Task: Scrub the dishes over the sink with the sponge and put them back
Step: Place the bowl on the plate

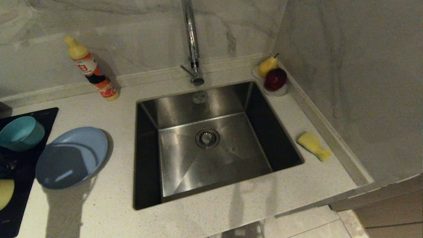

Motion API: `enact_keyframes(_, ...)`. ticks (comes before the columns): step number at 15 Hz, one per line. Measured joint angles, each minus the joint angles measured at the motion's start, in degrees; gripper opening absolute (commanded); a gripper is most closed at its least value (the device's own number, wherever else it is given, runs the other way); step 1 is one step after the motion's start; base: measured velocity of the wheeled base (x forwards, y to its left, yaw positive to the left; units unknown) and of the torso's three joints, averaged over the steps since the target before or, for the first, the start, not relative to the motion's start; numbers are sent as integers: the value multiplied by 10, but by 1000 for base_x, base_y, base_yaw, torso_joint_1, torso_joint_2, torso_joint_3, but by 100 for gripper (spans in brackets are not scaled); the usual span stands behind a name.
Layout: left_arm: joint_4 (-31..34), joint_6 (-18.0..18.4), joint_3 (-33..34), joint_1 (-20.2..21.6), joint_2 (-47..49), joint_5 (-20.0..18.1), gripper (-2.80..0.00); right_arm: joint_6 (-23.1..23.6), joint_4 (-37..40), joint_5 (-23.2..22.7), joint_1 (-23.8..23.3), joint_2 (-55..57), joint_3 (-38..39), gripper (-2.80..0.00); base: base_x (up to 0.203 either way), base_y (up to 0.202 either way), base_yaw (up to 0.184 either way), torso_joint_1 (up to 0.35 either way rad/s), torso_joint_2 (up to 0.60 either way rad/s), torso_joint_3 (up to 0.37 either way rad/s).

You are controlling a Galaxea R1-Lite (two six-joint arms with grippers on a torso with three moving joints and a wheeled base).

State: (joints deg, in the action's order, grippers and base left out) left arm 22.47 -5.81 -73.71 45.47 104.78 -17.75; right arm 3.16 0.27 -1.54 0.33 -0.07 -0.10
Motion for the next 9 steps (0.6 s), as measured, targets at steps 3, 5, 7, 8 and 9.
enact_keyframes(3, 64, 4, -25, 0, -46, -3, -280, 0, 0, 0, 0, 0, 0, -280, 0, 0, 0, 0, 0, 0)
enact_keyframes(5, 134, 4, -61, -1, -85, -23, -280, 0, 0, 0, 0, 0, 0, -280, 0, 0, 0, 0, 0, 0)
enact_keyframes(7, 195, 2, -96, -13, -120, -47, -280, 0, 0, 0, 0, 0, 0, -280, 0, 0, 0, 0, 0, 0)
enact_keyframes(8, 225, -4, -109, -29, -137, -53, -280, 0, 0, 0, 0, 0, 0, -280, 0, 0, 0, 0, 0, 0)
enact_keyframes(9, 246, -15, -116, -50, -153, -56, -280, 0, 0, 0, 0, 0, 0, -280, 0, 0, 0, 0, 0, 0)
